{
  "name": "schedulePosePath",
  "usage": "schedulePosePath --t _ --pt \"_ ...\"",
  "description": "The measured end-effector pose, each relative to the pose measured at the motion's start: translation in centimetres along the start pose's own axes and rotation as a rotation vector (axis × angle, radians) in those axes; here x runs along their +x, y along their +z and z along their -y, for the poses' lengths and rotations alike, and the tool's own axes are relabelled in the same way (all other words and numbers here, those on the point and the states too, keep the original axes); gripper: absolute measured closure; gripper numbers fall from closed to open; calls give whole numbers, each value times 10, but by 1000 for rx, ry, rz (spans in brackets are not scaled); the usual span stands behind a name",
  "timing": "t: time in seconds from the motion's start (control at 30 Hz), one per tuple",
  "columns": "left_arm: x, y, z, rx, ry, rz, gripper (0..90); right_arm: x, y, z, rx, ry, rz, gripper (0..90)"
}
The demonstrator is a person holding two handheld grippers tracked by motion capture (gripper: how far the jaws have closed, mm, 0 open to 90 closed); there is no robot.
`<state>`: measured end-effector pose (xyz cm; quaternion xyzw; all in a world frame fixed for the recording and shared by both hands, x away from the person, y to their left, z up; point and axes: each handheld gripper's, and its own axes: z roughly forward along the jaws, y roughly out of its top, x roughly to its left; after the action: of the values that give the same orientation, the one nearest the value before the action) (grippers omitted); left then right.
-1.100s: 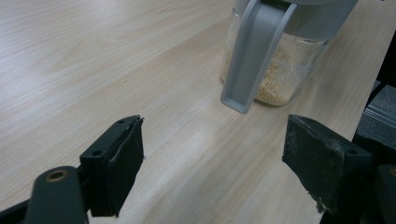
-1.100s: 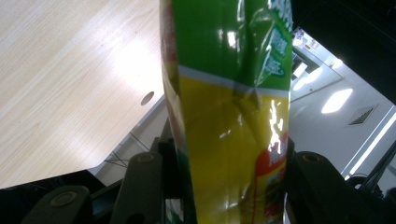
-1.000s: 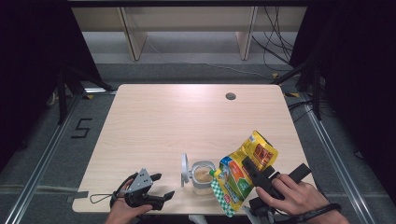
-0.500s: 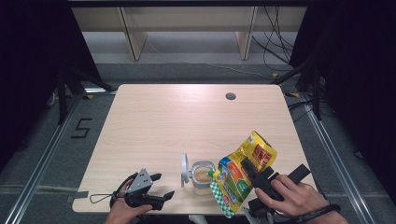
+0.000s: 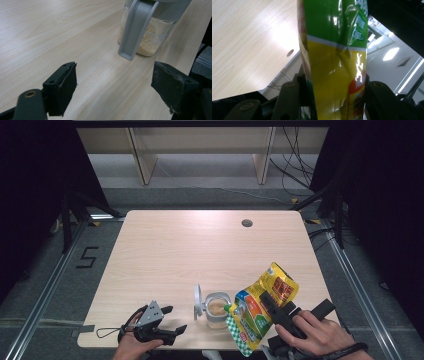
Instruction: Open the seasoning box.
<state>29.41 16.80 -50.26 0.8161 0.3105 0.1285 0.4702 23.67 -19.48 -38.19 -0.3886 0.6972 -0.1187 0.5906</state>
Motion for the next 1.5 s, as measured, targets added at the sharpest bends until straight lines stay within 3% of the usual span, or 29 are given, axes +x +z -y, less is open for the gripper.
schedulePosePath --t 0.07,0.2,0.23,0.27,0.3,0.33,0.5,0.57,0.6,0.67,0.8,0.83,0.93,0.97,1.13,1.17,1.27,1.3,1.37,1.4,1.43,1.5 --pt "0 0 0 -2 -2 2 199 -1 1 1 -8 -26 2 621" --pt "0 1 0 -13 -10 -1 199 0 3 1 -9 -20 0 622" --pt "2 -1 0 10 8 -5 199 1 3 1 -10 -18 1 622" --pt "0 -1 0 -6 -17 3 199 1 3 1 -12 -18 4 622" --pt "0 -1 0 -9 -26 -1 199 2 2 0 5 16 1 622" --pt "2 -2 -1 -3 -6 1 199 4 1 -1 14 60 0 622" --pt "2 -1 0 -4 -5 -4 199 9 0 2 21 71 2 623" --pt "0 -1 0 -7 -28 0 199 12 -2 3 25 85 2 622" --pt "0 -1 0 -6 -27 1 199 14 -2 3 24 113 1 623" --pt "1 -2 0 -1 -2 -10 199 17 -3 2 28 118 4 624" --pt "1 0 0 -10 -16 -2 199 22 -4 1 28 153 12 625" --pt "3 -2 0 13 7 -9 199 24 -3 0 23 170 18 625" --pt "2 -1 0 11 -3 -10 199 28 -3 -3 10 195 30 625" --pt "1 0 0 -11 -15 -2 199 28 -2 -3 2 183 32 626" --pt "2 -1 0 11 -6 -14 199 30 -1 -8 -20 219 40 627" --pt "1 0 1 3 -29 -10 199 31 -1 -9 -15 233 42 627" --pt "2 0 1 0 -16 -8 199 38 -1 -11 -19 298 79 629" --pt "1 0 1 -2 -43 -10 199 40 -2 -12 -18 329 75 628" --pt "1 0 1 -14 -48 -11 199 43 -2 -13 -15 341 85 629" --pt "3 -1 1 15 -19 -18 199 44 -2 -14 -20 352 74 630" --pt "1 0 1 -9 -45 -13 199 45 -2 -14 -22 362 70 630" --pt "1 0 1 -1 -41 -6 200 47 -1 -16 -28 374 78 631"
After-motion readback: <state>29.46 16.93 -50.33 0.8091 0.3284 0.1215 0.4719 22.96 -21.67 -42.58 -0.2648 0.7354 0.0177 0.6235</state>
